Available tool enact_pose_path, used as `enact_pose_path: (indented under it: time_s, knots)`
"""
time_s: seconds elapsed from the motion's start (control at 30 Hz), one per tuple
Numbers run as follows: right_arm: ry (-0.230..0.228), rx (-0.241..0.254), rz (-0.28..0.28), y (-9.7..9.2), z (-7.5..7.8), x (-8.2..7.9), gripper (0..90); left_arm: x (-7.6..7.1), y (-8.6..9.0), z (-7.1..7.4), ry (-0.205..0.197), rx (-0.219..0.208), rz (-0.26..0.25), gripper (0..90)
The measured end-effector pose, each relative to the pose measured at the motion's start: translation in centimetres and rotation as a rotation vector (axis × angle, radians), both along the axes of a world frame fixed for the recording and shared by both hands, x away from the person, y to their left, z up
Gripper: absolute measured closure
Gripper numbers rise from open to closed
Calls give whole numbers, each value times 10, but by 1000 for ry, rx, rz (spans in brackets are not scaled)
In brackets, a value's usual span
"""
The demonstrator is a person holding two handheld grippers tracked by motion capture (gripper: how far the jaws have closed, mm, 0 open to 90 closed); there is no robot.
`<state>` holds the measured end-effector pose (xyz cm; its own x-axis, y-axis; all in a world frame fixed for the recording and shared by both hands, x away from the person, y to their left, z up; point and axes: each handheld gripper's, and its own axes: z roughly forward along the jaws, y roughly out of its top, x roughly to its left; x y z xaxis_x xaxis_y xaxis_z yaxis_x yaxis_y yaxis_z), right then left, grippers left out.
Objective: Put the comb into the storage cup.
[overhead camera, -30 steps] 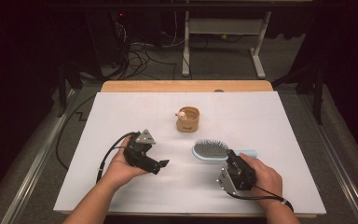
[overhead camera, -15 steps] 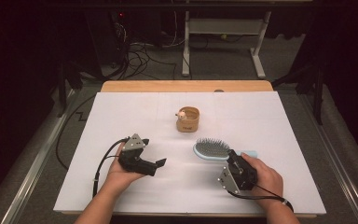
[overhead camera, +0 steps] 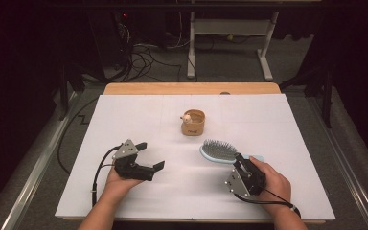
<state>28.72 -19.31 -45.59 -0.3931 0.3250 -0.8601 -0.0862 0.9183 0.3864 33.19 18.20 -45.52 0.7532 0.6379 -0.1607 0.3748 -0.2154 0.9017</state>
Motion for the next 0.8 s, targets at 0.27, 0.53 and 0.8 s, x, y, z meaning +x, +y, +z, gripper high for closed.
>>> enact_pose_path:
  time_s: [0.27, 0.53, 0.8]
  knots:
    - [16, 52, -5, -2, 2, 1, 781, -2, 8, -3, -5, -25, 15, 0]
    - [43, 126, -16, -7, 7, 2, 781, -3, 7, -5, -5, -16, -6, 0]
    - [69, 223, -21, -12, 13, 4, 782, -6, 8, -2, -21, -17, 2, 0]
